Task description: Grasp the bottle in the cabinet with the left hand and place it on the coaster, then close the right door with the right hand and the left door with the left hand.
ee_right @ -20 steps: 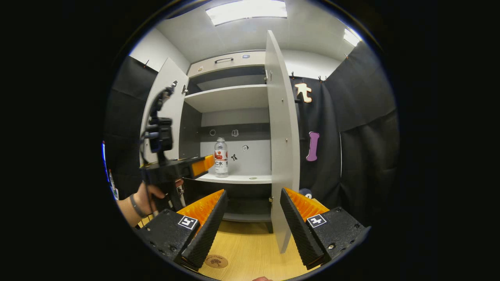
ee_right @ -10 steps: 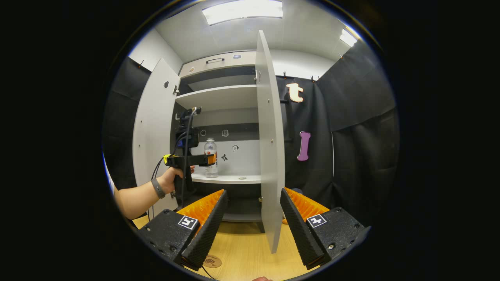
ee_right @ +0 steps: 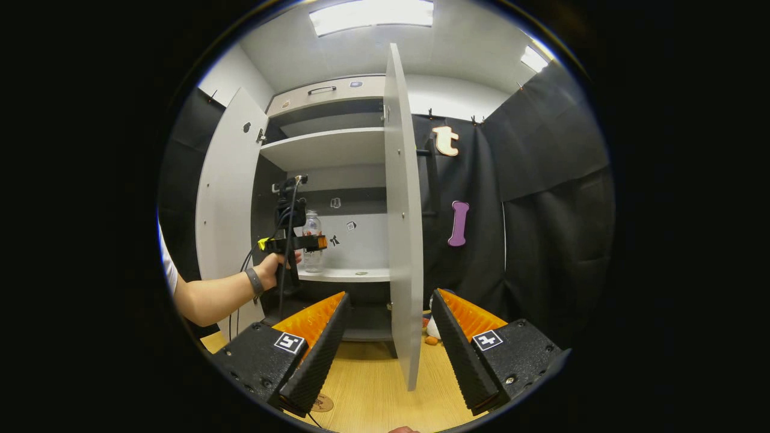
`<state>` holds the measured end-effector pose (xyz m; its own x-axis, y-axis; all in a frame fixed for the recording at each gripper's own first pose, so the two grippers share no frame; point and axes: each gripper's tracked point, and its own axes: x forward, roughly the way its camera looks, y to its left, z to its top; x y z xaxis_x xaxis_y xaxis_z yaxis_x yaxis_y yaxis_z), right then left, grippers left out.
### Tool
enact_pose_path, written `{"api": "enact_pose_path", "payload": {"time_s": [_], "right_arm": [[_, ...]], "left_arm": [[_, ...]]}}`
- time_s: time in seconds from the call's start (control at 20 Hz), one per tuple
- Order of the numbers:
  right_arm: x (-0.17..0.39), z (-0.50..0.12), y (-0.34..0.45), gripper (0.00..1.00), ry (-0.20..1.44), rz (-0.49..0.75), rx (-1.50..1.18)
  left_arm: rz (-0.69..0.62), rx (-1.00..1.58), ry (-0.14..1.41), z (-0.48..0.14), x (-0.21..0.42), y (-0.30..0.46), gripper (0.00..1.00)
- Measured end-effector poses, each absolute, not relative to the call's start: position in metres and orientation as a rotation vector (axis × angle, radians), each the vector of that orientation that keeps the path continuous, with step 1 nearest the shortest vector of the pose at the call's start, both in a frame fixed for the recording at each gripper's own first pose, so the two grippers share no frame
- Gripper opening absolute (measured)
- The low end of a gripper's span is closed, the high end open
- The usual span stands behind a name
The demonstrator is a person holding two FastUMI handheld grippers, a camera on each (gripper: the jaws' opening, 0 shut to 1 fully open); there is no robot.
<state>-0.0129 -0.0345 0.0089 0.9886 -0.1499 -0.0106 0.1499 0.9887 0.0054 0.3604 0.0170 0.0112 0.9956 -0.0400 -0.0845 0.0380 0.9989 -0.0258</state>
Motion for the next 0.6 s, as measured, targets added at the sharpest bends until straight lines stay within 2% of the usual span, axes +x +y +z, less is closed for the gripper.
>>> {"api": "enact_pose_path", "payload": {"time_s": [0.1, 0.15, 0.6], "right_arm": [[-0.012, 0.009, -0.035, 0.83, 0.011, -0.146, 0.007], [-0.011, 0.010, -0.034, 0.83, 0.009, -0.143, 0.007], [-0.004, 0.016, -0.018, 0.83, -0.008, -0.072, 0.004]], "left_arm": [[-0.038, 0.002, 0.106, 0.009, 0.356, 0.020, 0.78], [-0.045, 0.003, 0.107, 0.010, 0.354, 0.019, 0.76], [-0.116, 0.008, 0.051, 0.034, 0.265, 0.001, 0.76]]}}
